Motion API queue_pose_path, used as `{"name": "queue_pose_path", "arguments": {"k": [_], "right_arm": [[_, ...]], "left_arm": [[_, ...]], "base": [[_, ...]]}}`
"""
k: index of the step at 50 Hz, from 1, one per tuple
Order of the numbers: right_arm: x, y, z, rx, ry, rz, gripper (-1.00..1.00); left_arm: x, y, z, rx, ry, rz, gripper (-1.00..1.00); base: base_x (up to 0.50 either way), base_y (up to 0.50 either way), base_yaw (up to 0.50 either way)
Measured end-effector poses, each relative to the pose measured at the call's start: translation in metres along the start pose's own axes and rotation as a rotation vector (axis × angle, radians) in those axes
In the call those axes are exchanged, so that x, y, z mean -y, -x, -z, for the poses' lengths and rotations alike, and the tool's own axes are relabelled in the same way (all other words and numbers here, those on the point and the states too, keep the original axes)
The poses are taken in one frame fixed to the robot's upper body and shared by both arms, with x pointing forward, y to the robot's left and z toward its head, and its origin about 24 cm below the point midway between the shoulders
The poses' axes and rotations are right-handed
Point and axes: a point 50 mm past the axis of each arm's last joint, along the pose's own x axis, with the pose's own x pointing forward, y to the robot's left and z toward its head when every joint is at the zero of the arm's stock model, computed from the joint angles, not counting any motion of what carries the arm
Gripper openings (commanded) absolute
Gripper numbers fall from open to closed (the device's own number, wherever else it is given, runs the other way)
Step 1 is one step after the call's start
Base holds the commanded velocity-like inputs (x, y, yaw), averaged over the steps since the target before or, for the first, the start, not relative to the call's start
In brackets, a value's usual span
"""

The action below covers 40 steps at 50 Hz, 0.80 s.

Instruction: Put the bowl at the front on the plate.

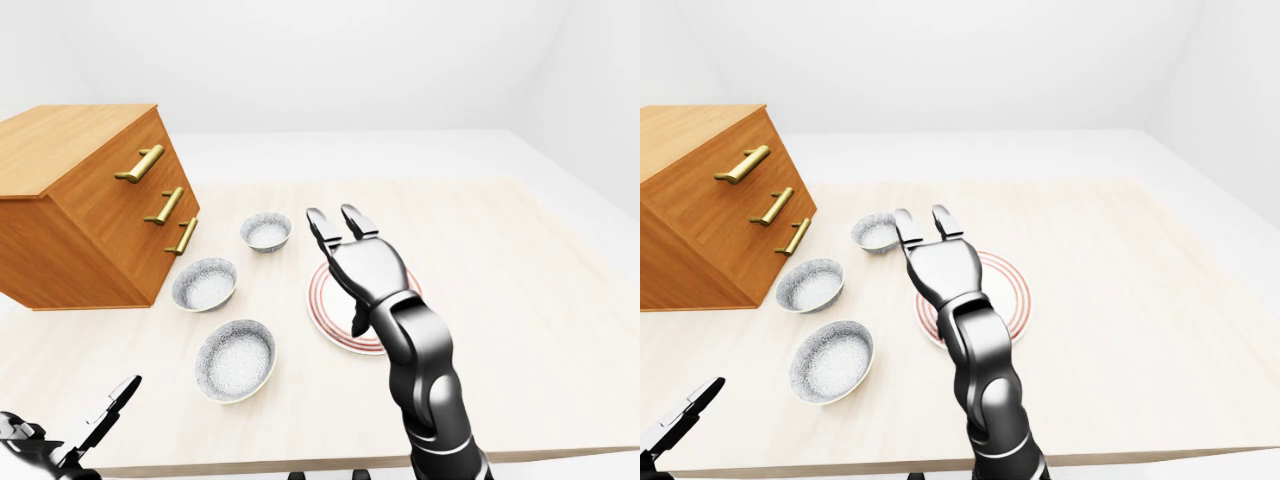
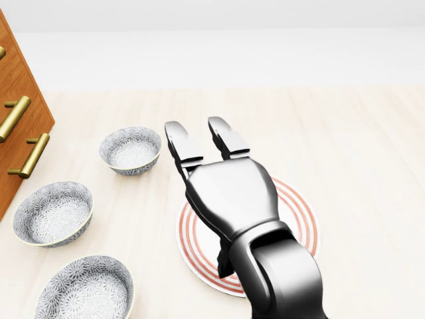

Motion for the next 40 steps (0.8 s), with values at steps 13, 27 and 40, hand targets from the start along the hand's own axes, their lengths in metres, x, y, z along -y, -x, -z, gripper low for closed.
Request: {"name": "queue_pose_path", "arguments": {"k": [13, 27, 40], "right_arm": [[-0.001, -0.007, 0.003, -0.147, 0.152, -0.016, 1.00], [-0.013, -0.011, -0.001, -0.185, 0.203, -0.069, 1.00], [-0.017, -0.011, -0.003, -0.183, 0.205, -0.085, 1.00]], "left_arm": [[0.000, -0.001, 0.000, 0.000, 0.002, -0.002, 1.00], [0.000, -0.001, -0.001, 0.005, 0.006, -0.003, 1.00], [0.000, -0.001, -0.002, 0.009, 0.008, -0.003, 1.00]], "base": [[0.00, 0.00, 0.00], [0.00, 0.00, 0.00], [0.00, 0.00, 0.00]]}}
